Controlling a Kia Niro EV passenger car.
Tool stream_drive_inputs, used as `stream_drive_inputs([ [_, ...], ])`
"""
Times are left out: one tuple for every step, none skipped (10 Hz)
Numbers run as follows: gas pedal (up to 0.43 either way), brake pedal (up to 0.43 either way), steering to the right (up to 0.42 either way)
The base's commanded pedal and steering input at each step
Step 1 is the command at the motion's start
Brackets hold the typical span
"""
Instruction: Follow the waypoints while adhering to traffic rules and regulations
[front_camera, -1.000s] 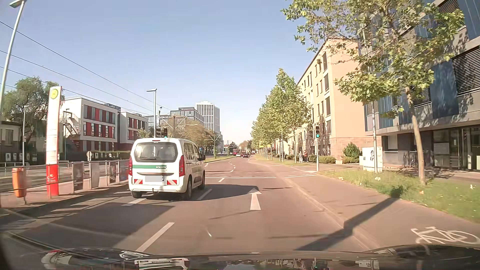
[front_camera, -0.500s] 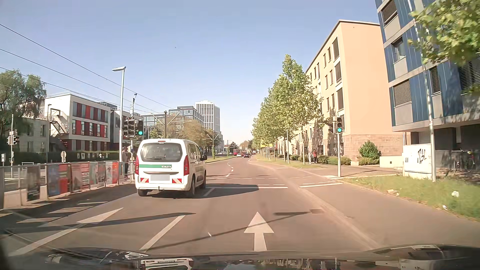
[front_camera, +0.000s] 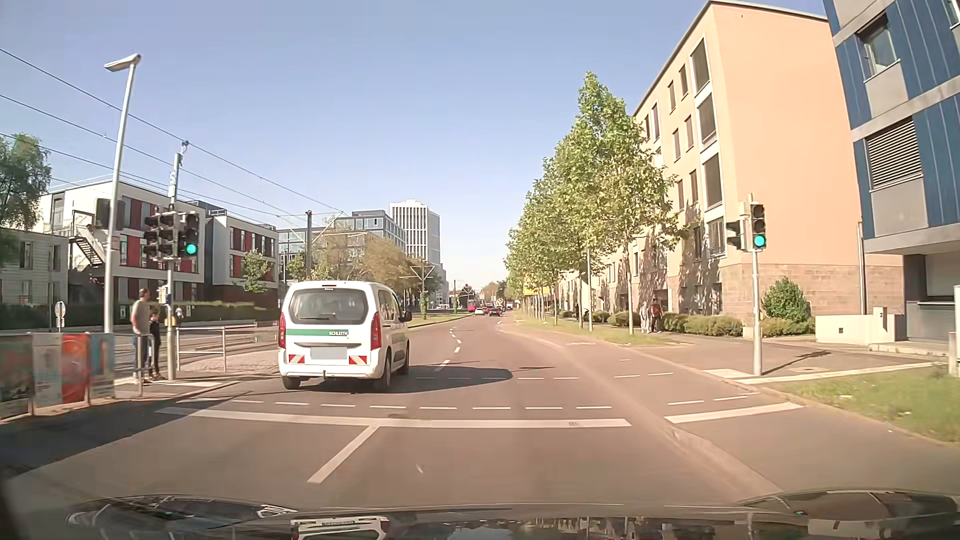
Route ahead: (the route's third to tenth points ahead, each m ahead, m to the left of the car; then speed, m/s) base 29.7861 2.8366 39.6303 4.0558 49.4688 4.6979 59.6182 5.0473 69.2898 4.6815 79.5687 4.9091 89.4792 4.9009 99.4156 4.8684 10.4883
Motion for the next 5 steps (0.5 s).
stream_drive_inputs([
  [0.079,0.000,-0.002],
  [0.079,0.000,-0.002],
  [0.079,0.000,-0.003],
  [0.079,0.000,-0.003],
  [0.079,0.000,-0.004],
])
